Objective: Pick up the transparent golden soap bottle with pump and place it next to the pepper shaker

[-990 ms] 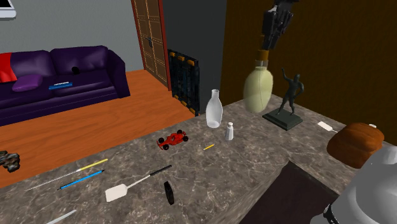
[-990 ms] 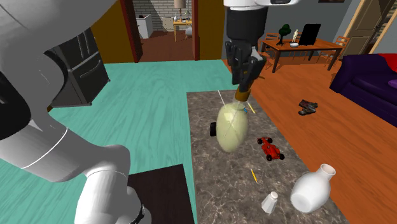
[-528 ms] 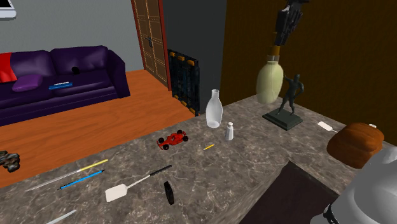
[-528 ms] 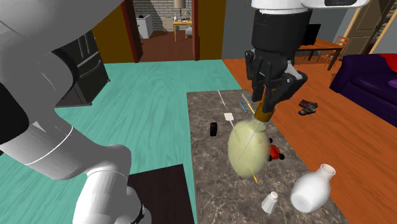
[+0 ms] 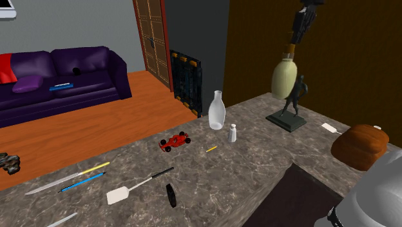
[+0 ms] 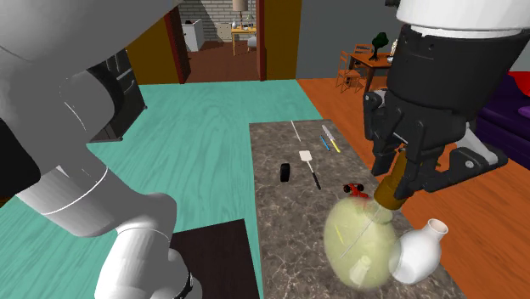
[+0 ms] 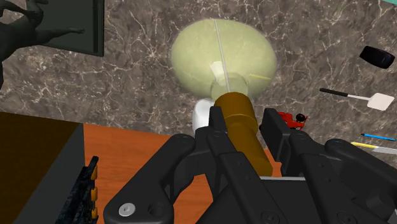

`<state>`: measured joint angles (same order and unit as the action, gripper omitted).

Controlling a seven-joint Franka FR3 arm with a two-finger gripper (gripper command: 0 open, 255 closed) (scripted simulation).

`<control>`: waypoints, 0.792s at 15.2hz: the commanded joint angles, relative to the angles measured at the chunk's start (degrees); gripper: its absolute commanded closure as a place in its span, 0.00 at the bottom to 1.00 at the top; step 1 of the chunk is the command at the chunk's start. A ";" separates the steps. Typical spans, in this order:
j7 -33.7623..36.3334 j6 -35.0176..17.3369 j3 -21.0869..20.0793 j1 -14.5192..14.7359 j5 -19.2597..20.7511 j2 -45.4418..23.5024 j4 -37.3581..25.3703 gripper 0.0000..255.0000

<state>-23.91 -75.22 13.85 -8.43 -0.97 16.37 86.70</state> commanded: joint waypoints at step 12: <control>-0.30 -10.45 -0.25 -0.51 1.16 5.26 15.54 1.00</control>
<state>-24.10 -84.83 13.54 -8.89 0.13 21.40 101.25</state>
